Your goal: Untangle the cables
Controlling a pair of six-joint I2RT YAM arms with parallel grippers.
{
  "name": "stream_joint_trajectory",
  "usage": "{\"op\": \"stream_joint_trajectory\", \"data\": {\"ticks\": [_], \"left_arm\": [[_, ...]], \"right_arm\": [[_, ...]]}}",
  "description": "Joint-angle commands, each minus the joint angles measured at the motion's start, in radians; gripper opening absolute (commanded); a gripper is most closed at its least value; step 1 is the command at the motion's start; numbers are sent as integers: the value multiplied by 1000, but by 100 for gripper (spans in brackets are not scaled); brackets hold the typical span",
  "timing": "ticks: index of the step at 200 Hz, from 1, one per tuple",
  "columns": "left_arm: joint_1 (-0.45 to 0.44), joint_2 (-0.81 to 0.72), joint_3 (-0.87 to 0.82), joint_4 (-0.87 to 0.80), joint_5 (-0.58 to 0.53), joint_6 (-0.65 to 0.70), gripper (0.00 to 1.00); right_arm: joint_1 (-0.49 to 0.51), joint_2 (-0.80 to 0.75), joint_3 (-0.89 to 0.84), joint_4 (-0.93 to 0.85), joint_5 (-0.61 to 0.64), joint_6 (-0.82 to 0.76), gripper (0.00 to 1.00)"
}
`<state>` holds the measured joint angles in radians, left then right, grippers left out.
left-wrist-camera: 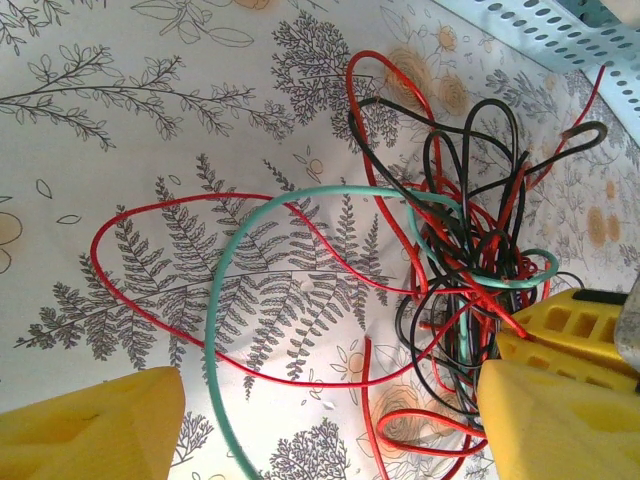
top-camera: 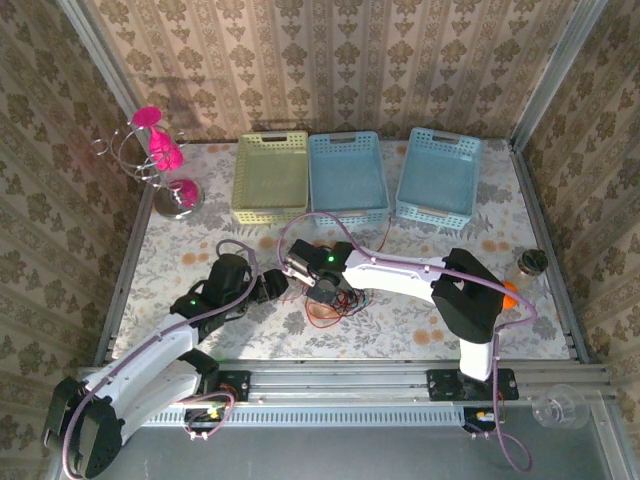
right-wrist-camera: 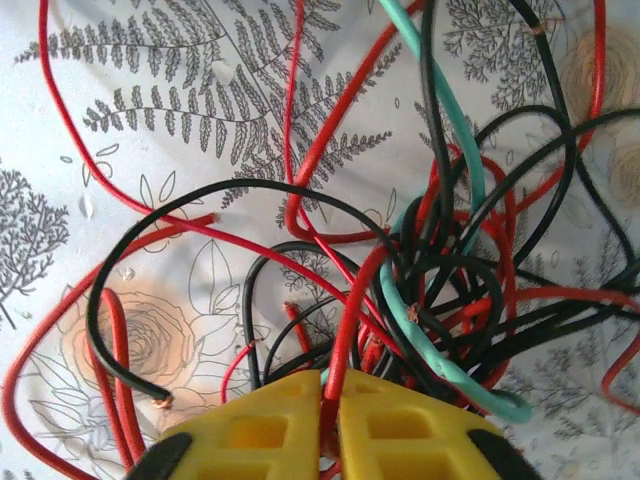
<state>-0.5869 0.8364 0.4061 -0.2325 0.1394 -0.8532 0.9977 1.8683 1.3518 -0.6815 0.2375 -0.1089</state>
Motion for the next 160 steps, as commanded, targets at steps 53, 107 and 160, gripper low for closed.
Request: {"op": "stream_joint_trajectory", "data": {"ticks": [53, 107, 160], "left_arm": [[10, -14, -2, 5, 15, -3, 78], [9, 10, 11, 24, 41, -1, 79], [9, 37, 29, 47, 55, -1, 79]], "right_arm": [[5, -192, 16, -34, 64, 21, 0], [4, -310, 95, -81, 98, 18, 0], [5, -393, 264, -114, 173, -13, 0]]}}
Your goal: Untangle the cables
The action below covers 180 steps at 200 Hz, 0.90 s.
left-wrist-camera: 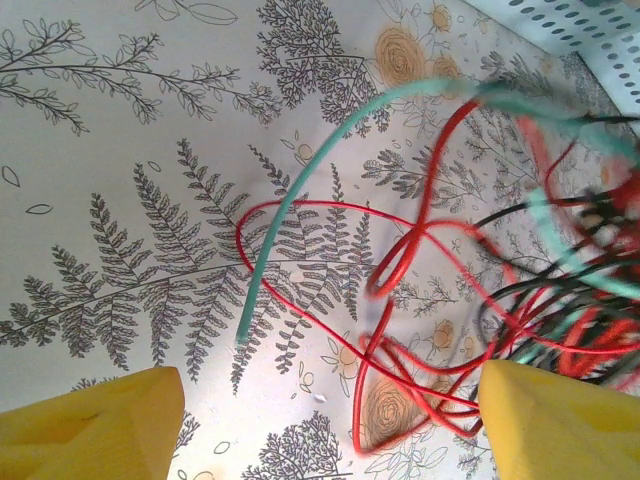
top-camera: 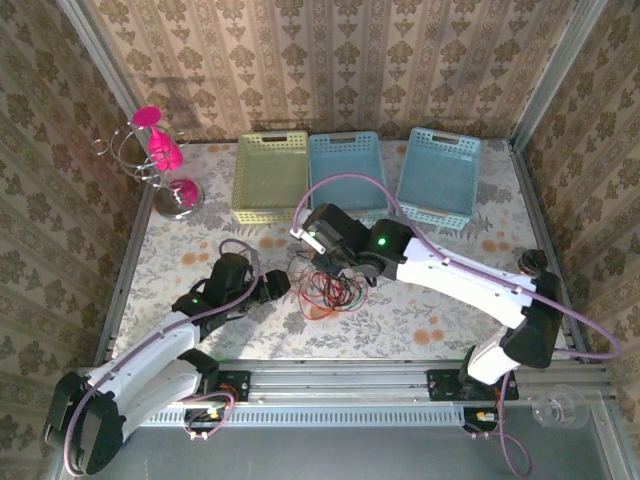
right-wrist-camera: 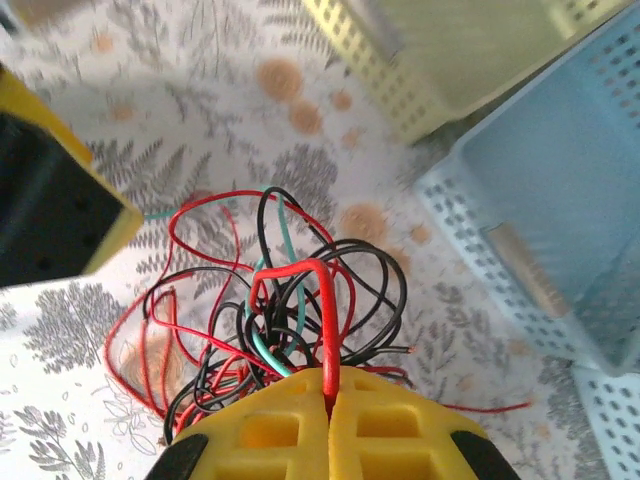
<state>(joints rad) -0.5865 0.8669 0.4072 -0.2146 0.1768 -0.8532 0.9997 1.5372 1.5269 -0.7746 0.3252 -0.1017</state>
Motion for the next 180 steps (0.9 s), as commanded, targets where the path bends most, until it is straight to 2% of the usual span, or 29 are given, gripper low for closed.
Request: {"op": "stream_joint_trajectory", "data": {"ticks": [1, 28, 55, 86, 110, 130, 154, 180], "left_arm": [[8, 7, 27, 30, 17, -1, 79], [7, 24, 48, 33, 27, 5, 79], [6, 29, 45, 39, 29, 2, 79], [5, 30, 53, 32, 38, 12, 79], [-6, 19, 74, 26, 60, 26, 81], [-26, -9, 75, 10, 45, 41, 82], [-33, -35, 54, -2, 34, 48, 82], [-35, -33, 58, -5, 59, 58, 82]], "right_arm": [[3, -63, 93, -22, 87, -20, 0], [2, -63, 185, -66, 73, -31, 0], [-23, -47, 117, -47, -4, 13, 0], [-29, -86, 101, 13, -19, 58, 0], [-29, -70, 157, -22, 14, 104, 0], [-38, -51, 99, -19, 25, 140, 0], [-68, -51, -31, 49, -24, 212, 0], [-65, -75, -16, 54, -42, 235, 0]]}}
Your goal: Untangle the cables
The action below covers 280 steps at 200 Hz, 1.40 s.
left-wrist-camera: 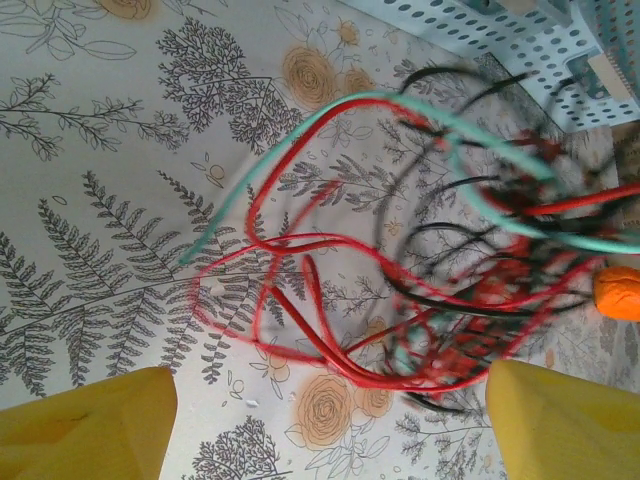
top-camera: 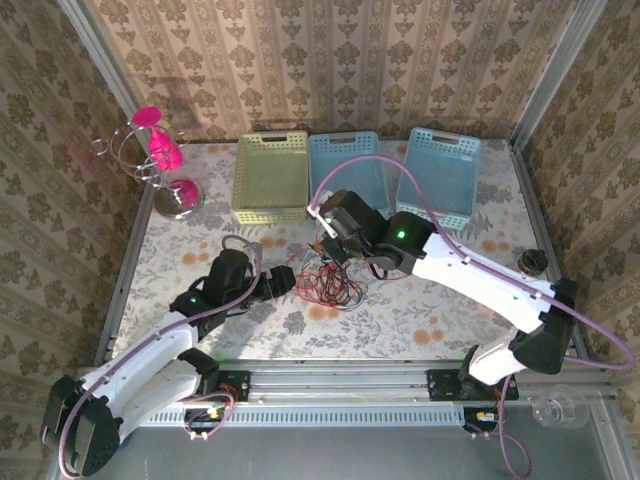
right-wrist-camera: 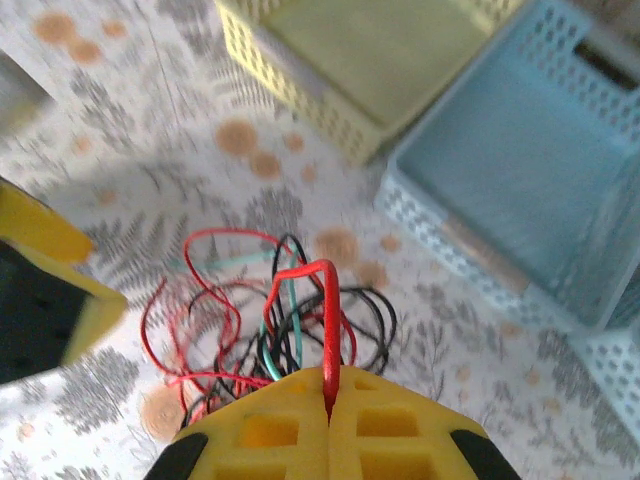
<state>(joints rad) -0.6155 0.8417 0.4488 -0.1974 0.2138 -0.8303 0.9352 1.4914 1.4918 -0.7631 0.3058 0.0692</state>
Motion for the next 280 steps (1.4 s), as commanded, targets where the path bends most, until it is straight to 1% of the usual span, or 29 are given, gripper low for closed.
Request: {"op": "stream_joint_trajectory", "data": {"ticks": [1, 19, 30, 58, 70, 90, 120, 126, 151, 170, 183, 204, 226, 229, 232, 241, 254, 280], "left_arm": [[-7, -7, 17, -21, 24, 35, 82], [-26, 3, 32, -9, 39, 51, 82], [-48, 13, 37, 8, 36, 59, 83], [-107, 89, 37, 83, 21, 64, 88], [-127, 154, 43, 123, 20, 71, 90], [-161, 267, 67, 196, 6, 88, 94], [-214, 446, 156, 247, -28, 136, 95], [-225, 478, 171, 264, -29, 143, 95], [-249, 591, 227, 300, -60, 148, 95], [-258, 663, 266, 267, -135, 145, 87], [-260, 710, 271, 273, -162, 145, 80], [-267, 780, 255, 329, -151, 134, 64], [-277, 830, 228, 420, -135, 115, 32], [-279, 833, 224, 428, -137, 112, 26], [-281, 836, 221, 435, -139, 111, 22], [-282, 838, 211, 448, -144, 101, 12], [-281, 828, 194, 459, -152, 98, 0], [-278, 787, 174, 407, -199, 99, 0]], "right_arm": [[-1, -33, 21, 44, -22, 65, 0], [-5, -80, 24, 72, -23, 80, 0], [-25, -85, 1, 89, -32, 99, 0], [-124, -49, -126, 143, -165, 172, 0], [-147, -43, -171, 169, -185, 200, 0], [-151, -67, -205, 196, -215, 227, 0], [-153, -92, -190, 188, -218, 241, 0], [-152, -125, -186, 187, -220, 243, 0], [-151, -148, -183, 179, -250, 259, 0], [-152, -178, -194, 184, -248, 268, 0], [-154, -208, -196, 187, -244, 273, 0], [-165, -246, -189, 192, -249, 279, 0], [-181, -277, -180, 196, -252, 280, 0], [-185, -280, -179, 196, -252, 279, 0], [-186, -283, -176, 195, -251, 280, 0], [-195, -293, -170, 194, -247, 280, 0], [-206, -308, -156, 188, -232, 273, 0], [-230, -351, -111, 179, -196, 253, 0]]}}
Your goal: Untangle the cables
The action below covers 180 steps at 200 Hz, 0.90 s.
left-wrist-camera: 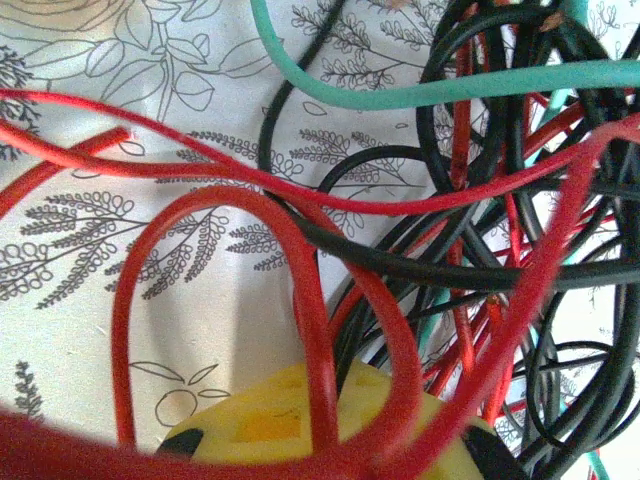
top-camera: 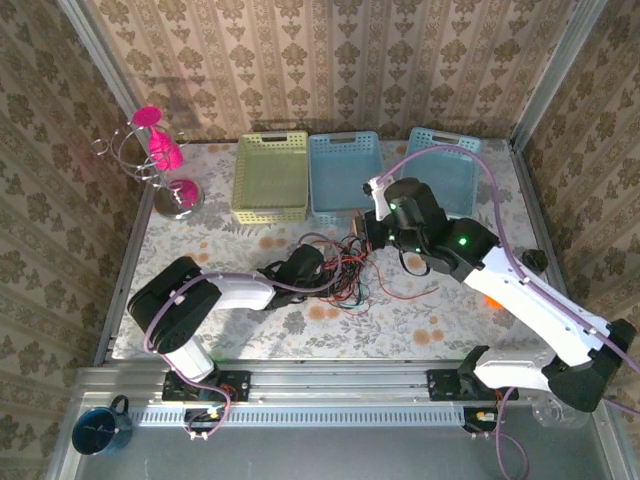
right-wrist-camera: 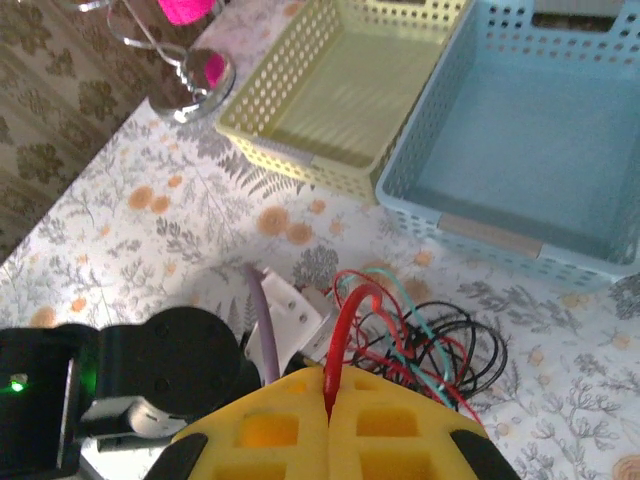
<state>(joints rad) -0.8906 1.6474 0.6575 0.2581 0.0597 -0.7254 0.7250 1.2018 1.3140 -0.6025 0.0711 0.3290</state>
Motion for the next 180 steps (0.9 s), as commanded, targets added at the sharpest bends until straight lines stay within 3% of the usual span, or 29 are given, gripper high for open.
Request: {"op": "stream_joint_trajectory", "data": {"ticks": [1, 180], "left_arm": [[-4, -20, -36, -51, -48, -6, 0], [85, -113, -172, -61, -24, -46, 0]], "right_arm": [[-20, -62, 69, 18, 40, -8, 0], [-76, -150, 592, -28, 282, -201, 0]]}}
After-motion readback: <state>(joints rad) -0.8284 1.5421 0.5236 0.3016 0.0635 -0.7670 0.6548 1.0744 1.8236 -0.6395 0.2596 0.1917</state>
